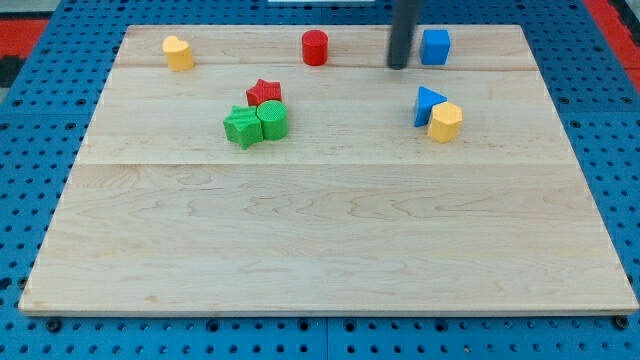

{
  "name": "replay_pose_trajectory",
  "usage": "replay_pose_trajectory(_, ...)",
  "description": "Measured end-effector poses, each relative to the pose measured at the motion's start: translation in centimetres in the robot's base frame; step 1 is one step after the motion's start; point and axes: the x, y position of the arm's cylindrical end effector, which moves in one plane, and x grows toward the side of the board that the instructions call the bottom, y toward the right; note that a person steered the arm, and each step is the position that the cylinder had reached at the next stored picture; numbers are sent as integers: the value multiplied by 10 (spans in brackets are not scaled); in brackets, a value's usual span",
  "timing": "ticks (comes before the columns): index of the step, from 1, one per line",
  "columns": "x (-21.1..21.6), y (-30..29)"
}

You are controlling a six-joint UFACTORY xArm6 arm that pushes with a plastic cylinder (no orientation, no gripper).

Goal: Push a group of blocks downwards of the board

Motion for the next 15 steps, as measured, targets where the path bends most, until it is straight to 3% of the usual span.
replay_pose_trajectory(2, 22, -103)
replay_pose_trajectory(4, 100, -101)
replay_pose_trajectory(6, 49, -92)
replay_pose_trajectory(7, 50, -144)
replay_pose_trajectory(10, 117, -244)
replay_pose_trajectory(11, 134, -244)
replay_pose_trajectory(13, 79, -244)
replay_pose_trajectory(15, 106, -182)
